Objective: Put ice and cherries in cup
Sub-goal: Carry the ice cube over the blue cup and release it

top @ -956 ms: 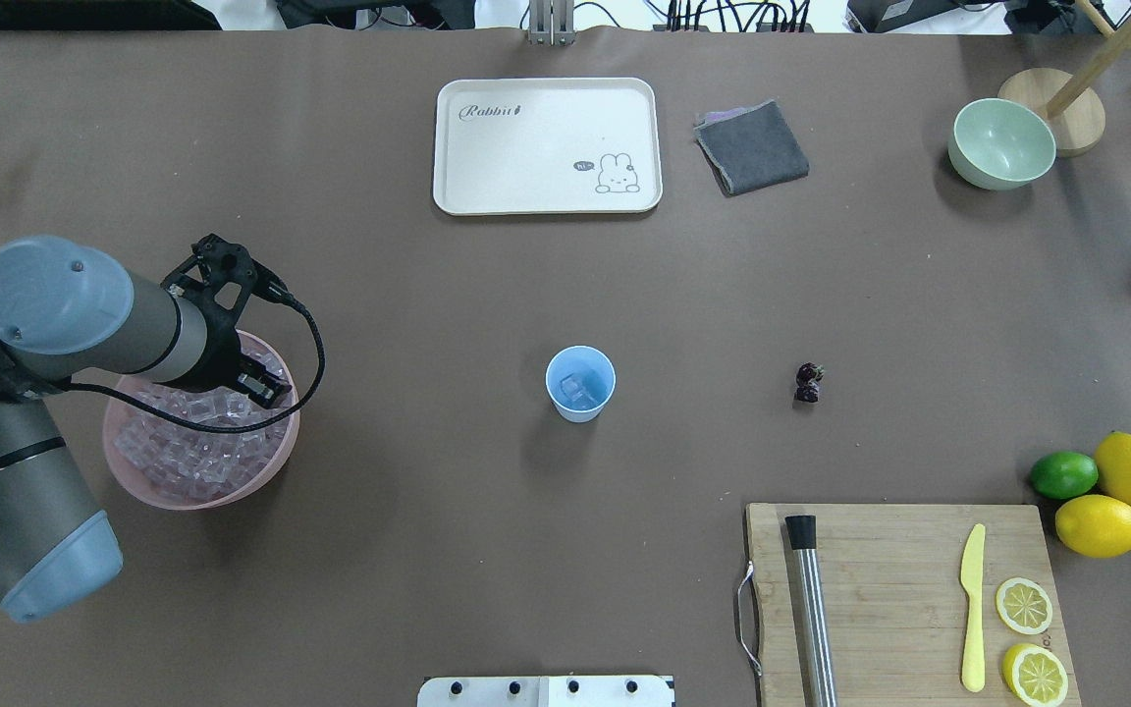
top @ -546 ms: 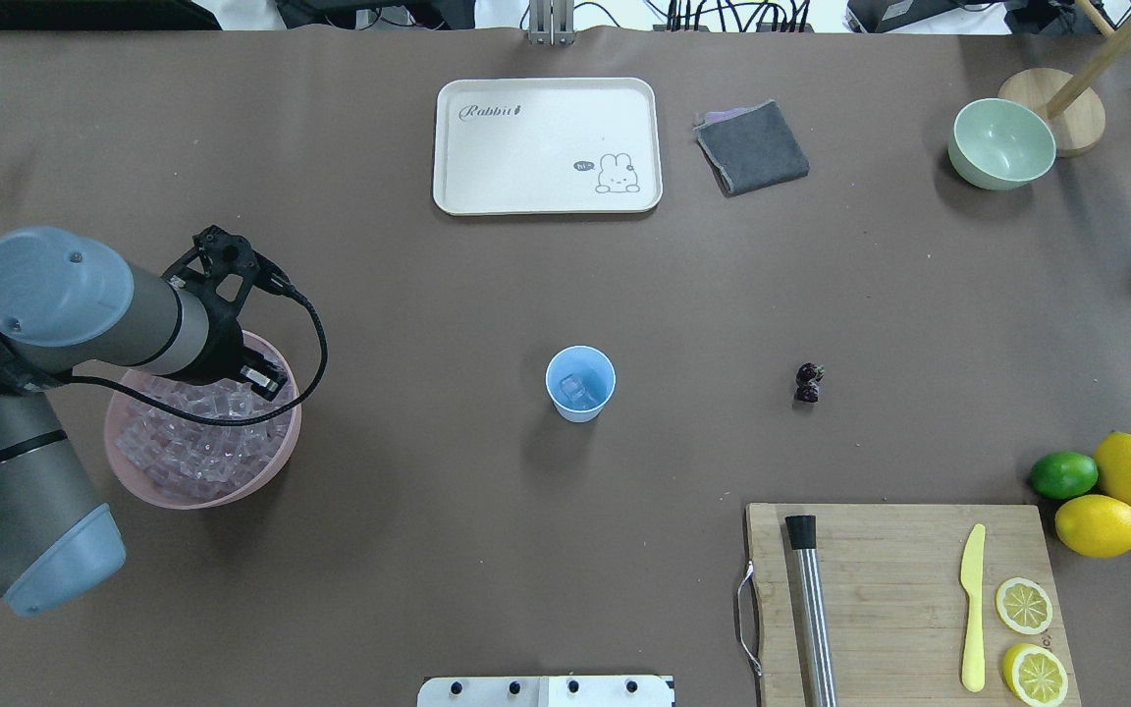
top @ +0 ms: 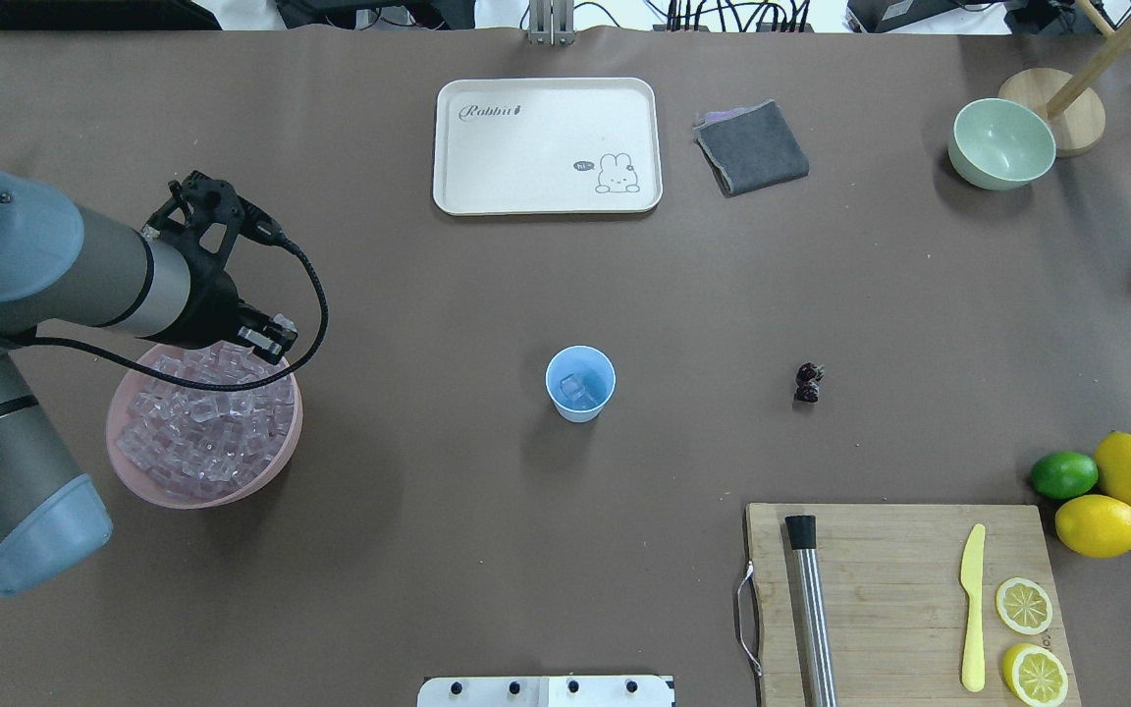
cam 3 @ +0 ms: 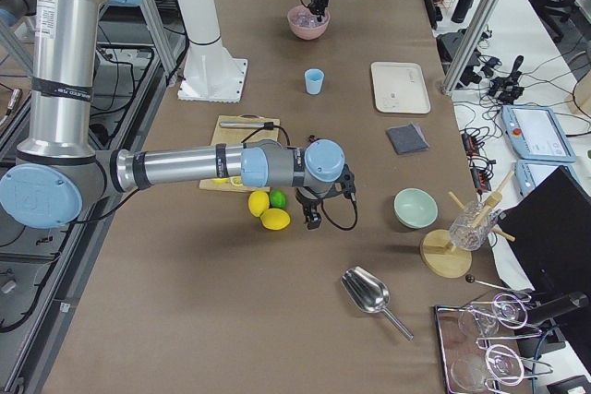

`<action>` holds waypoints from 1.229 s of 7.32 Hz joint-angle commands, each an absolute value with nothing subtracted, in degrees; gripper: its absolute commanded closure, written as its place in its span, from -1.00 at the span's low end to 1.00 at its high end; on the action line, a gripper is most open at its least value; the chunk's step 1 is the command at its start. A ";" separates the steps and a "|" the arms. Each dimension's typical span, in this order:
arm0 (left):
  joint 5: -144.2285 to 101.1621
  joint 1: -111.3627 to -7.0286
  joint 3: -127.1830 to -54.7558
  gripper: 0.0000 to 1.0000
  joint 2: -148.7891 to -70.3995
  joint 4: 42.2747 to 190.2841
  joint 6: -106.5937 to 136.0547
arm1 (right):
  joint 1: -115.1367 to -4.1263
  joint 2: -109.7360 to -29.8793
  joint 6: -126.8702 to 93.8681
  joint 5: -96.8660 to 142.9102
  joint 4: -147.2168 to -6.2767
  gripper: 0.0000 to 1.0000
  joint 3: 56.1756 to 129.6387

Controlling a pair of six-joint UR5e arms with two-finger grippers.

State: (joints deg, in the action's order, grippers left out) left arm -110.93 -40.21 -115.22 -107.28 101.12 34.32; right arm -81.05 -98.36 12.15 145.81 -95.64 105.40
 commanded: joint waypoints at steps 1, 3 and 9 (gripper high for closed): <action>-111.89 -37.21 -109.21 1.00 -121.39 95.74 45.56 | -81.04 -98.26 12.13 145.81 -95.54 -1.00 105.73; -106.82 -31.59 -105.67 1.00 -127.32 95.63 52.00 | -81.04 -97.91 12.04 145.81 -95.54 -1.00 106.86; -99.93 -25.58 -93.53 0.77 -136.23 98.43 57.92 | -69.38 -97.21 -8.48 140.31 -76.60 -1.00 107.93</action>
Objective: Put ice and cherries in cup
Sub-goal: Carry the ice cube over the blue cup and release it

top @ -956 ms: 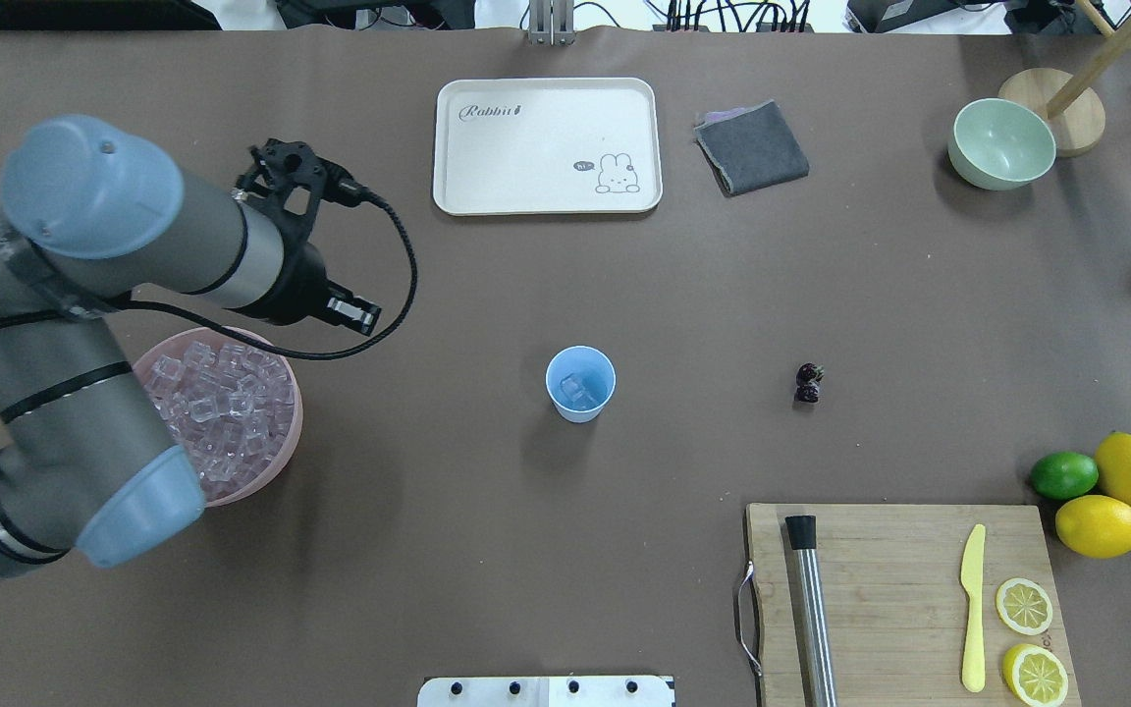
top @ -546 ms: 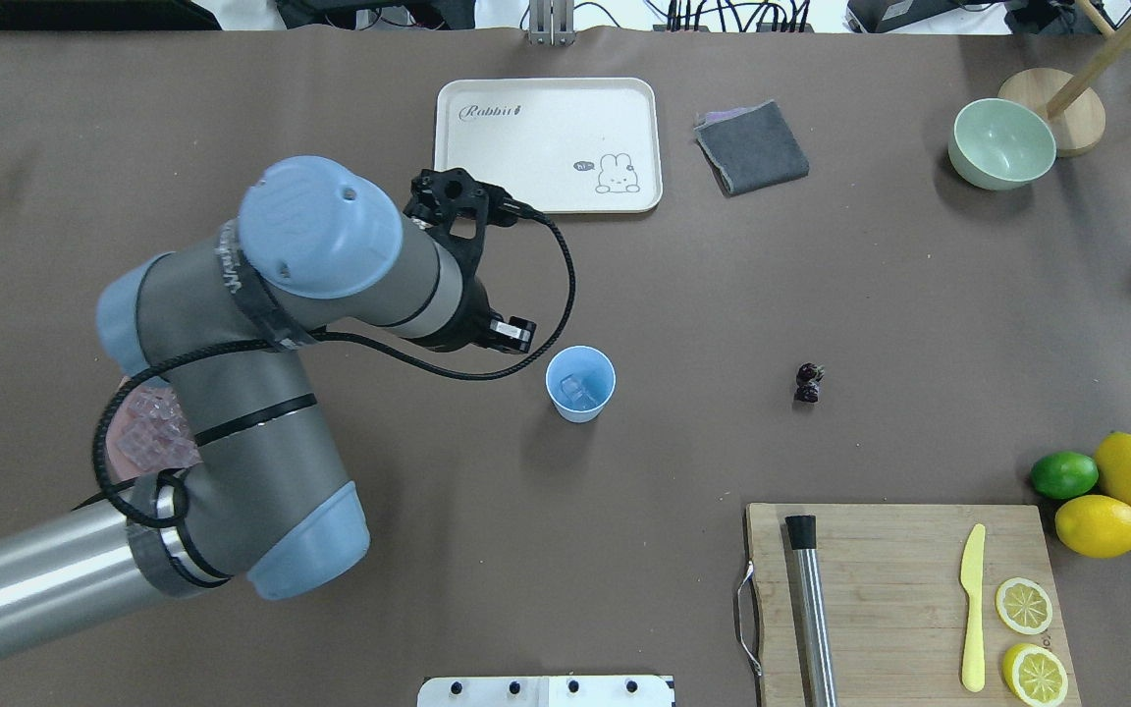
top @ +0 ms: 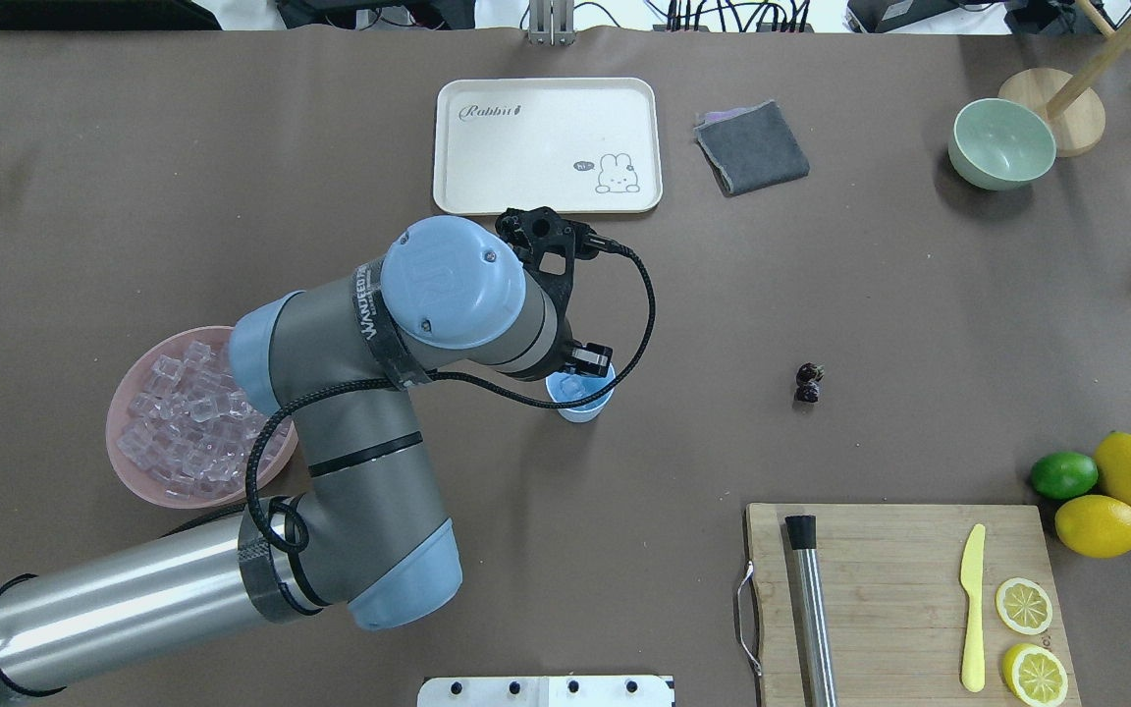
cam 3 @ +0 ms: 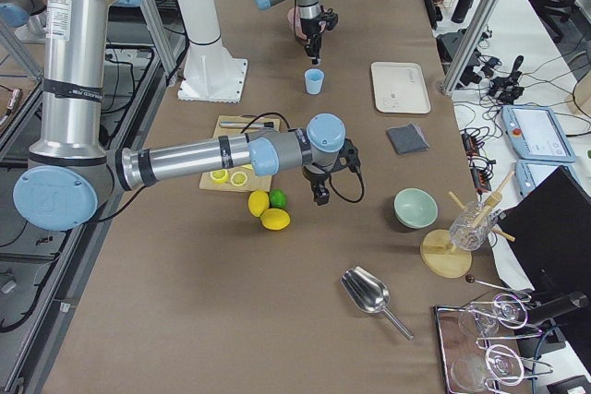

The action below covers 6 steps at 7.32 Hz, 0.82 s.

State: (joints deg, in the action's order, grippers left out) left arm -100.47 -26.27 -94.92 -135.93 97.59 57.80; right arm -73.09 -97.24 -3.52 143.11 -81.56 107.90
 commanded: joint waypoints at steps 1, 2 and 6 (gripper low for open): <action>-99.84 -25.23 -90.91 0.24 -137.27 100.26 58.01 | -65.69 -95.81 -14.44 139.32 -72.90 -1.00 107.76; -99.84 -25.31 -89.57 -0.72 -137.46 102.46 58.96 | -61.04 -92.93 -21.03 136.70 -72.51 -1.00 107.84; -103.93 -32.31 -95.94 -0.93 -132.14 100.38 54.79 | -45.39 -81.67 -39.96 124.23 -72.60 -0.89 107.23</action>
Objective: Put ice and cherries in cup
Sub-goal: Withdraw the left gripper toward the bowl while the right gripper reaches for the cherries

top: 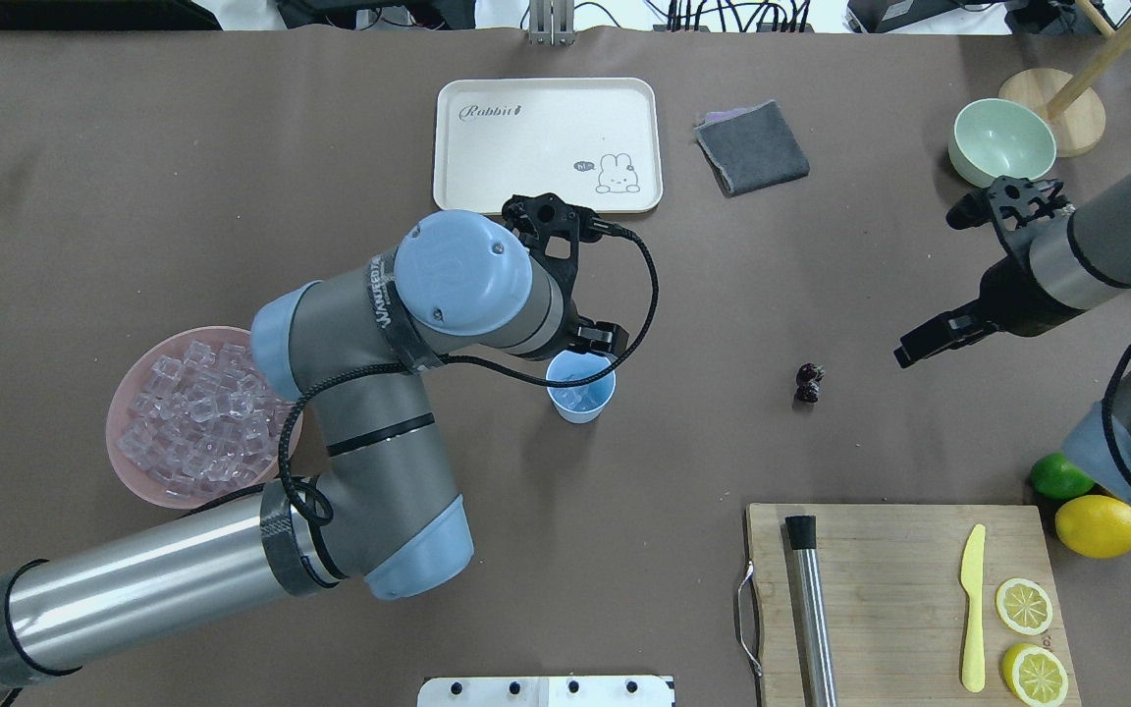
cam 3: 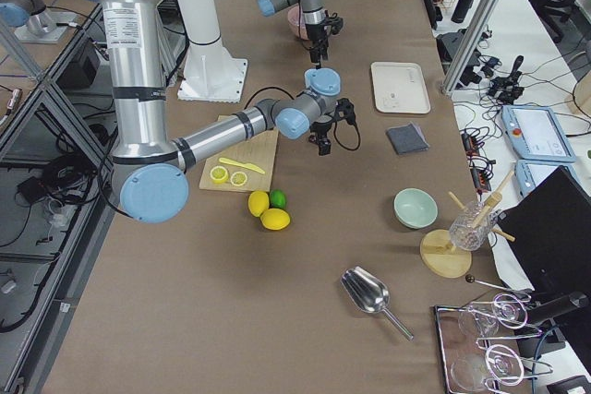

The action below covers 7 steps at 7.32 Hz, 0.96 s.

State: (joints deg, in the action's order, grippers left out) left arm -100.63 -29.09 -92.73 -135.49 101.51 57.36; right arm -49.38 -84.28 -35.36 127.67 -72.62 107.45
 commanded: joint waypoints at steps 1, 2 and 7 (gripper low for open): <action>-106.41 -35.21 -100.50 -0.93 -126.44 98.80 49.54 | -43.00 -79.39 -40.86 121.23 -73.03 -0.81 106.10; -107.91 -37.51 -104.11 -0.93 -122.12 97.75 45.31 | -42.11 -78.93 -42.17 120.59 -73.04 -0.71 105.48; -111.16 -43.31 -110.99 -0.93 -110.94 97.82 35.63 | -37.79 -79.01 -49.13 113.84 -74.26 -0.26 105.38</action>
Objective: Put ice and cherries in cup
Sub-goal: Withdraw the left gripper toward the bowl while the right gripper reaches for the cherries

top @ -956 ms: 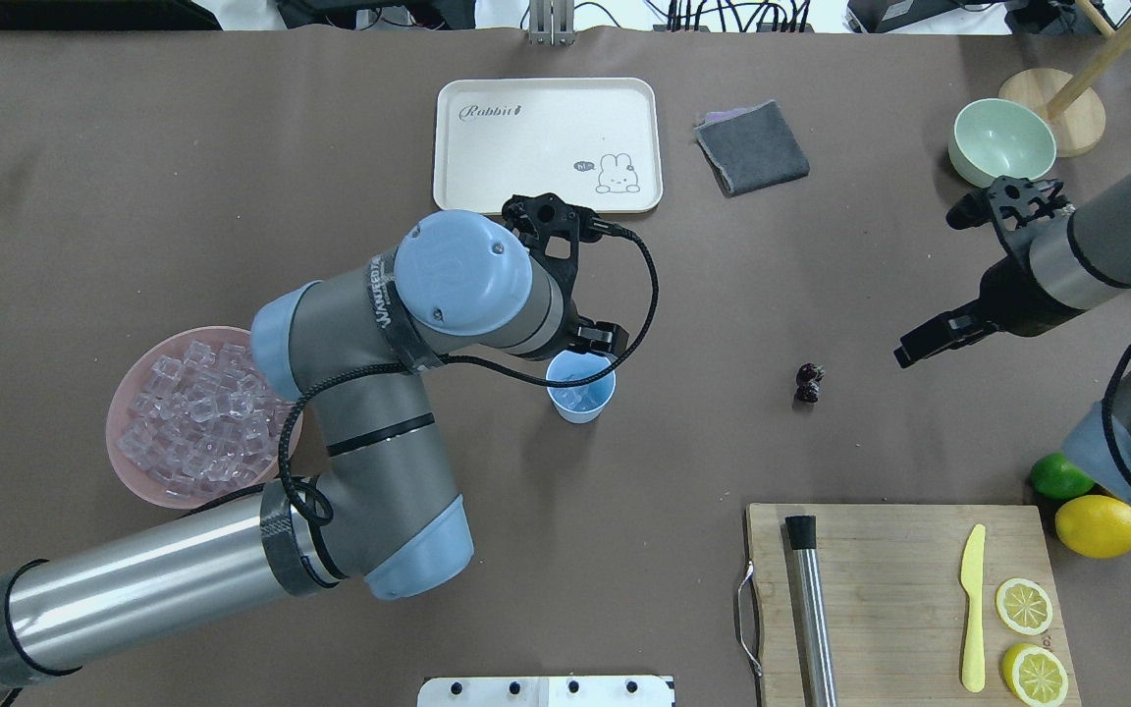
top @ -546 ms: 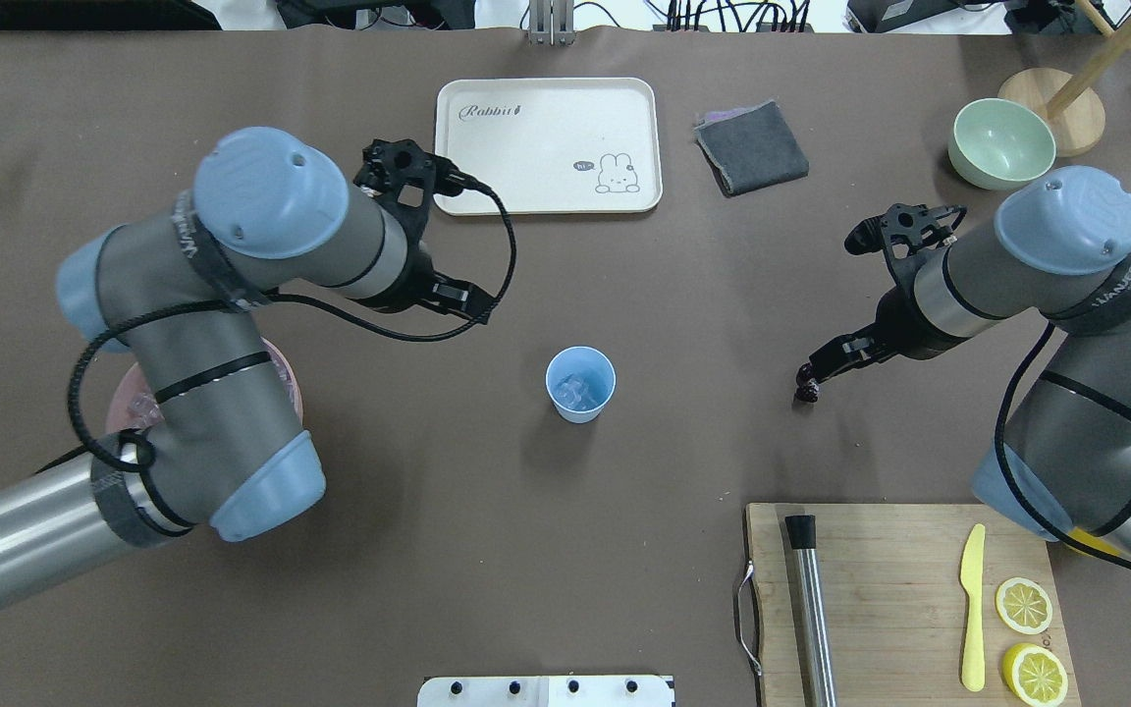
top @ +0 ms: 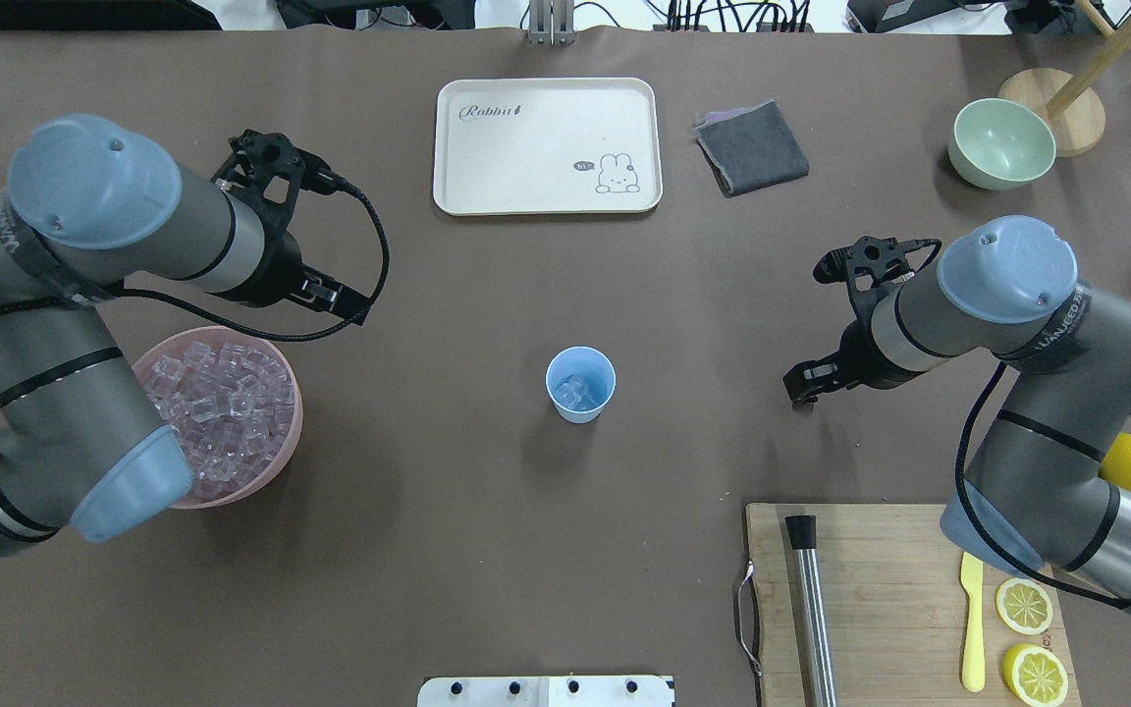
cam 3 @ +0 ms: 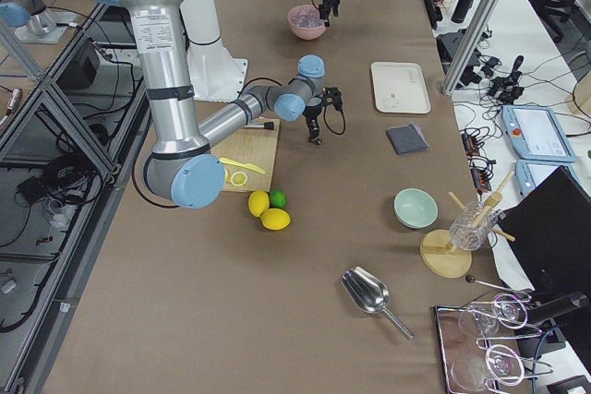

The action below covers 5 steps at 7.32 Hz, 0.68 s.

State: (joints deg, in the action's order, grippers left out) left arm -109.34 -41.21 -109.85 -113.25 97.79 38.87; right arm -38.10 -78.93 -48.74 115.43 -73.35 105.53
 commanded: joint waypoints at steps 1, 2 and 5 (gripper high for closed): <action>-112.31 -44.55 -112.57 -0.93 -108.48 97.82 33.94 | -37.71 -78.84 -49.30 113.38 -75.05 -0.20 105.29; -112.41 -45.69 -112.94 -0.93 -107.50 97.91 32.01 | -37.62 -78.66 -50.35 113.29 -75.23 -0.14 105.12; -113.20 -47.37 -113.73 -0.93 -104.95 98.00 31.11 | -37.35 -76.73 -63.07 113.12 -74.97 -0.13 103.80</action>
State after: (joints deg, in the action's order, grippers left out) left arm -113.06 -46.73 -113.29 -105.99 97.96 31.35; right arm -37.44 -77.13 -58.35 113.23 -75.13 104.26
